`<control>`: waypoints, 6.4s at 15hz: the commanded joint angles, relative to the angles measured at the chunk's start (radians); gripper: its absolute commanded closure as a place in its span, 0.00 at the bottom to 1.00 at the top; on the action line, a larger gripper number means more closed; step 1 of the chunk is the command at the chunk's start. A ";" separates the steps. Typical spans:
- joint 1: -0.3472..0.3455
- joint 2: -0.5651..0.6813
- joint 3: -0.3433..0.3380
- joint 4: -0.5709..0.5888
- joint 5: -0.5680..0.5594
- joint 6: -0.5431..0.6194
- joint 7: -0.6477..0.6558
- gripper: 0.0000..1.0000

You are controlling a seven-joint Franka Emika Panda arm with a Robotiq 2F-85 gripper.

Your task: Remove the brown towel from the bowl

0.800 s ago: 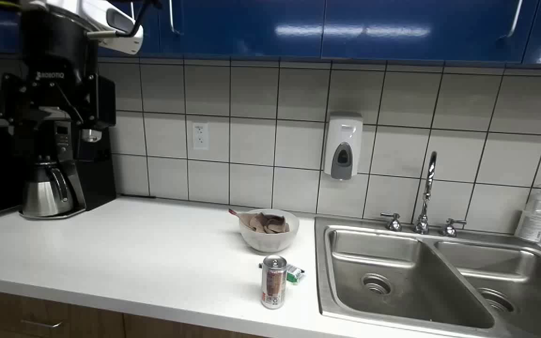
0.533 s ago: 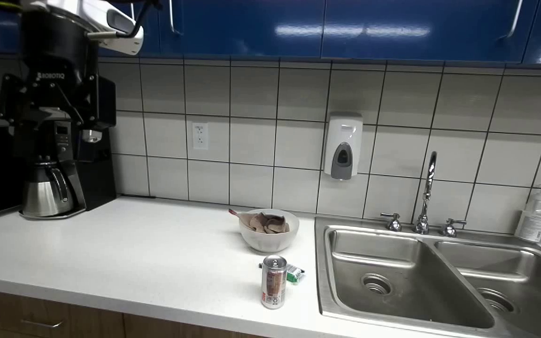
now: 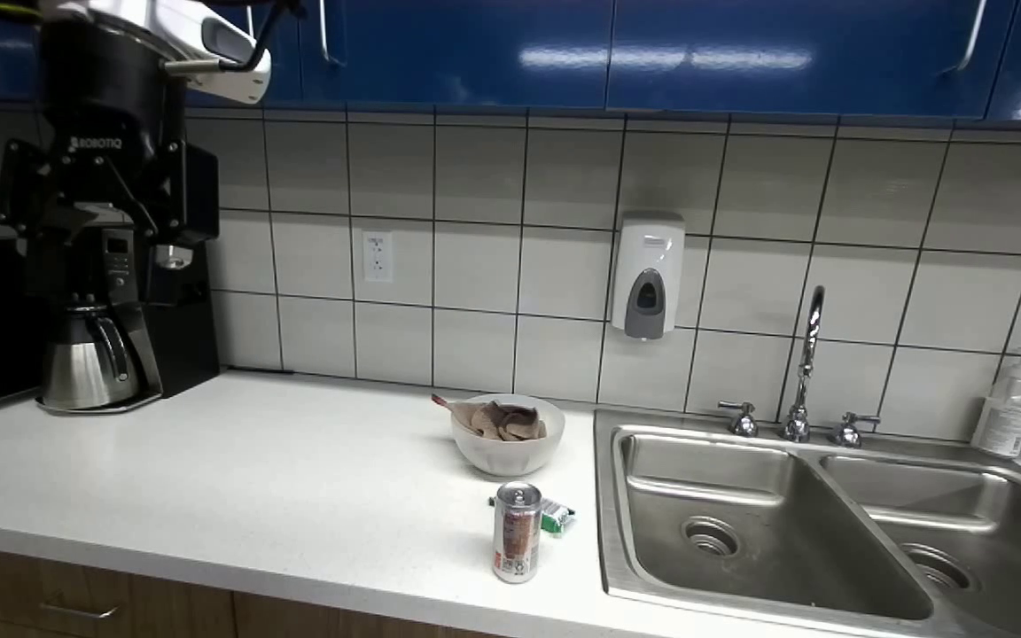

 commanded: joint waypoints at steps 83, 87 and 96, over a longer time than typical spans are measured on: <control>-0.164 1.530 -0.186 0.775 -0.030 1.327 0.002 0.25; -0.167 1.533 -0.181 0.776 -0.028 1.329 -0.003 0.51; -0.180 1.508 -0.174 0.743 -0.007 1.343 -0.007 1.00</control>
